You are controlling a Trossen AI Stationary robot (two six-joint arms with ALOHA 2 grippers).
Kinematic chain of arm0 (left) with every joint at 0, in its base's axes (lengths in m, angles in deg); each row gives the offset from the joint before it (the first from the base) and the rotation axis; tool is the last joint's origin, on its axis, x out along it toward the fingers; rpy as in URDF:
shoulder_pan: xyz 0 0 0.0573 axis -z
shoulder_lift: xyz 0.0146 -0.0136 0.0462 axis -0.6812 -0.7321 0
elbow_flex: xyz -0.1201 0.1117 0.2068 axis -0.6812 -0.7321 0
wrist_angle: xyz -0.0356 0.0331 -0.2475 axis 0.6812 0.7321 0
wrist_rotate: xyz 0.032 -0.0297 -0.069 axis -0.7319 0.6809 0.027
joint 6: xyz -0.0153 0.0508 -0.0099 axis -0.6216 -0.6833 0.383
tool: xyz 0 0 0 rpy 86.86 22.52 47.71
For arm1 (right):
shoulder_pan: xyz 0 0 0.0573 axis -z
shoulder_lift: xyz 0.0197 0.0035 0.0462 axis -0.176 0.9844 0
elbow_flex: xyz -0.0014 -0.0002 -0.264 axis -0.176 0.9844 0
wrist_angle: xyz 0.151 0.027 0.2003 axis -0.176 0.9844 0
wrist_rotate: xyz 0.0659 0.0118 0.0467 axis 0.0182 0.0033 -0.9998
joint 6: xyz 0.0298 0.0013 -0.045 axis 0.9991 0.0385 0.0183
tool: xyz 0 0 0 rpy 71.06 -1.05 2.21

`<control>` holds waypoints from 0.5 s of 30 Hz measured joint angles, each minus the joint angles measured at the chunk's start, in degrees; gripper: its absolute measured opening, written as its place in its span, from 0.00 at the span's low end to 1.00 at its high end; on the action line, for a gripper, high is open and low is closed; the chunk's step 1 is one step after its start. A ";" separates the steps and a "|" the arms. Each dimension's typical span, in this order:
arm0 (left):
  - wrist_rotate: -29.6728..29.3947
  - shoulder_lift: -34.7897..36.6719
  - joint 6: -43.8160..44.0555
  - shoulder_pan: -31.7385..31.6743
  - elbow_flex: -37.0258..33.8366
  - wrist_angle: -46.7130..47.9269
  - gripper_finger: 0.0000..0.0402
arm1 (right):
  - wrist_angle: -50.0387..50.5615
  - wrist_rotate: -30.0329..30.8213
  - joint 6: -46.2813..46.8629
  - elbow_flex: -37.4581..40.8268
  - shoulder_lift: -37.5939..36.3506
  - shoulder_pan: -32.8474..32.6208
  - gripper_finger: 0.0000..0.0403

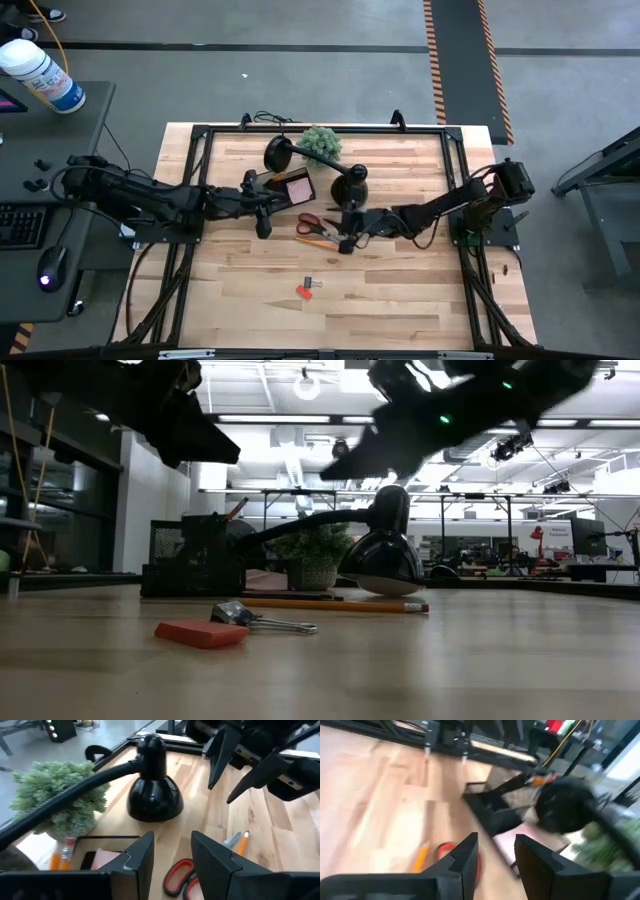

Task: Pick and place office supplies into organizer
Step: Put the orange pencil into the black desk organizer

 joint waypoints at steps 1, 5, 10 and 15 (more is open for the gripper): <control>-0.06 -0.60 0.02 0.50 0.00 -0.43 0.29 | -1.27 -0.03 1.82 1.45 0.00 -0.60 0.29; 0.02 -3.52 0.44 2.50 0.00 -3.86 0.29 | -5.83 0.57 8.09 7.24 0.00 -3.52 0.29; 0.18 -8.41 0.47 4.12 0.00 -9.12 0.29 | -8.75 2.71 14.23 12.48 0.00 -8.48 0.29; 2.33 -13.08 0.65 4.02 -0.02 -13.61 0.29 | -8.70 5.04 21.70 15.59 0.00 -14.17 0.29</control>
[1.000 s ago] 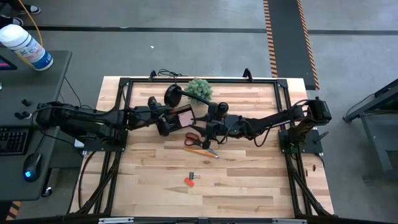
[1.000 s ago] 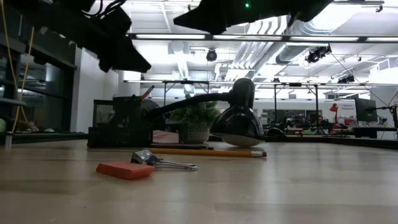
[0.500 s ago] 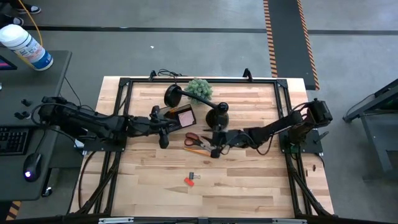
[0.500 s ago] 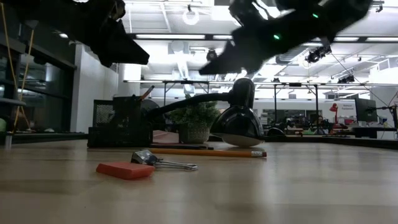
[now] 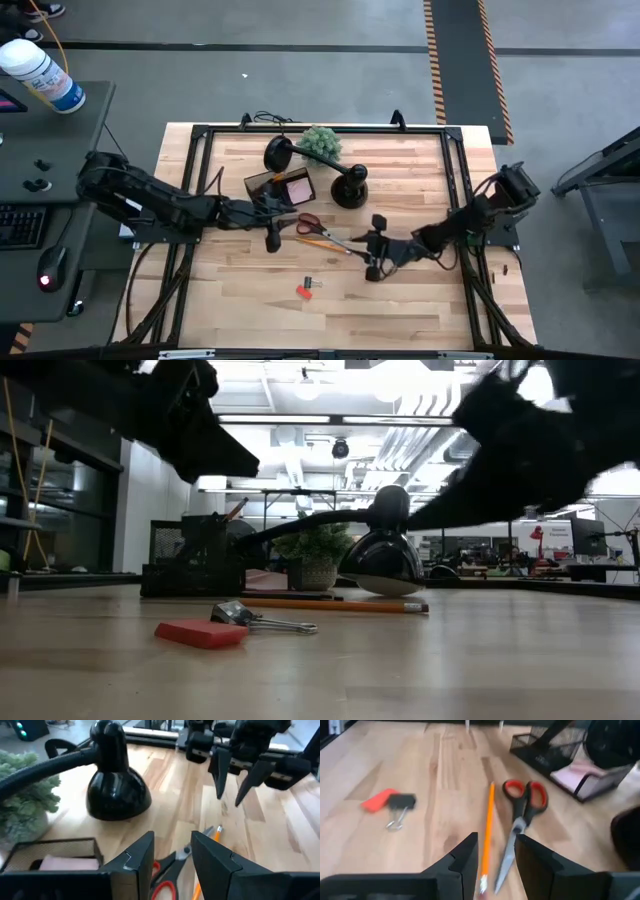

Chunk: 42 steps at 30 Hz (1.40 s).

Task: Pick and place office supplies into organizer
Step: Put the orange pencil into the black desk organizer

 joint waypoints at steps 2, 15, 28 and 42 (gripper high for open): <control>0.18 -1.72 0.02 -0.08 0.02 -2.55 0.29 | 0.00 1.87 2.46 1.13 0.00 -2.33 0.29; 0.18 -3.64 -0.61 -0.08 0.04 -8.10 0.29 | 2.55 9.64 13.77 3.10 3.59 -9.20 0.29; -0.14 -3.64 -0.81 -0.08 0.03 -8.56 0.29 | -13.02 16.02 13.15 1.82 17.44 -10.67 0.29; -0.49 -3.64 -0.85 -0.08 0.02 -8.54 0.29 | -14.22 11.95 9.37 -0.46 20.41 -6.67 0.29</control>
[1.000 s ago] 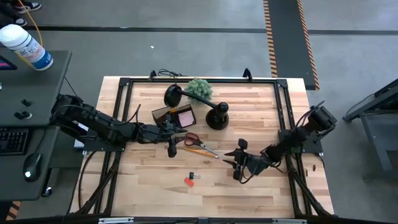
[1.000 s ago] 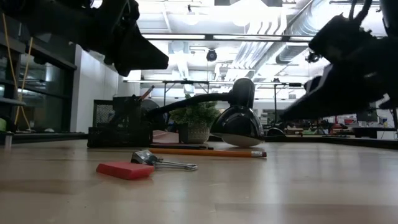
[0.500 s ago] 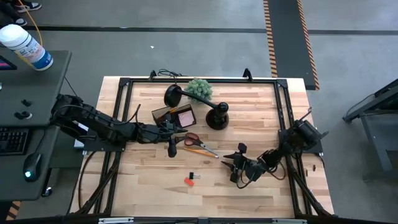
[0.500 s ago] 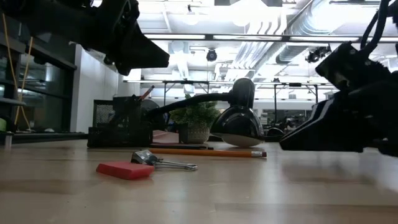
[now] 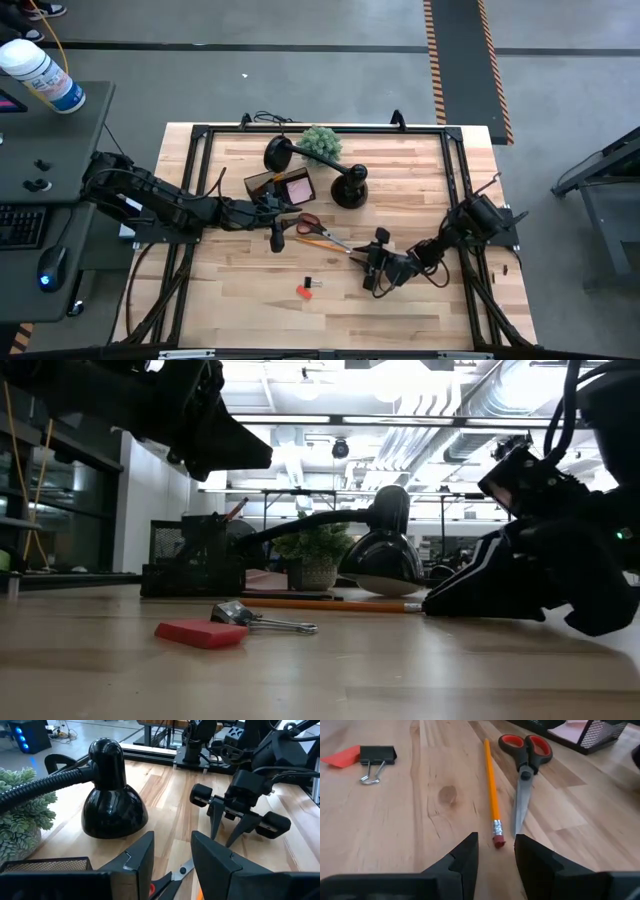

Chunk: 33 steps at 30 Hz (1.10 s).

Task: Pick and place office supplies into organizer
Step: Put the orange pencil into the black desk organizer

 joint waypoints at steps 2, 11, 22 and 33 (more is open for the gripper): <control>-0.02 0.00 0.00 0.00 0.01 0.00 0.29 | -0.29 -0.92 0.01 0.00 0.00 0.35 0.29; -0.02 0.00 0.00 0.00 0.01 0.10 0.29 | -2.11 -4.08 -1.98 0.00 0.00 2.12 0.29; 0.00 0.00 0.00 0.00 0.02 0.19 0.29 | -2.56 -7.89 -2.48 0.00 0.02 4.28 0.29; -0.02 0.00 -0.74 0.00 0.00 0.21 0.29 | -2.56 -8.22 -2.50 -0.03 0.02 4.29 0.22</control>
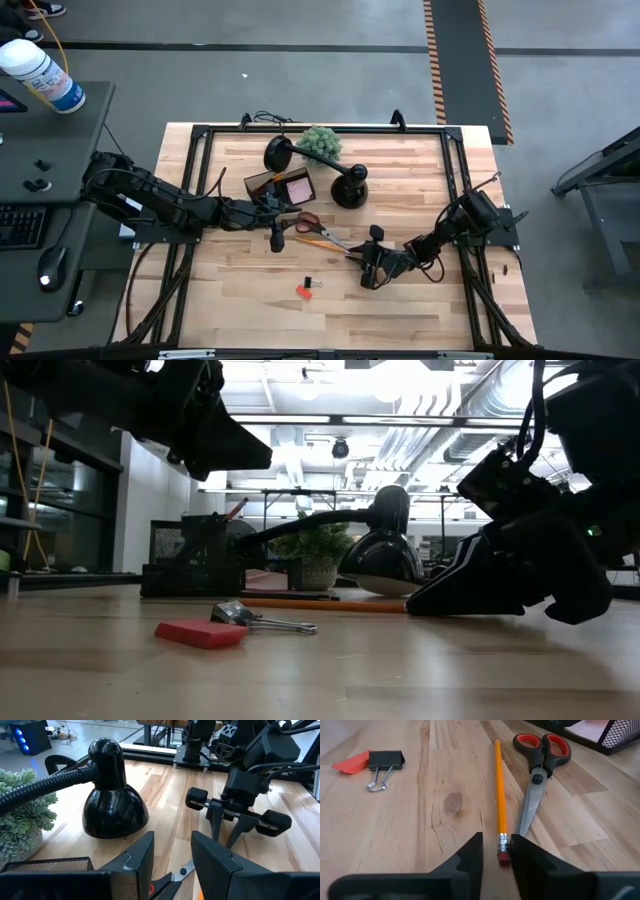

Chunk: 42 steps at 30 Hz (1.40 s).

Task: Pick and place office supplies into organizer
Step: Put the orange pencil into the black desk organizer

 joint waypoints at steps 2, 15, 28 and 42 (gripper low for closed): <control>0.00 0.00 -0.02 0.00 0.02 -0.01 0.29 | 0.00 -0.05 -0.12 -0.01 0.01 0.03 0.19; 0.02 0.00 -0.07 0.00 0.00 0.01 0.29 | -1.10 -4.17 -2.65 -0.05 -0.02 2.38 0.02; -0.44 0.02 -0.11 -0.01 0.00 2.26 0.29 | -6.45 -5.47 -6.70 0.06 0.05 2.34 0.01; -0.44 1.53 -0.35 0.00 0.00 6.02 0.29 | -4.32 0.40 -12.16 3.56 -9.66 2.21 0.01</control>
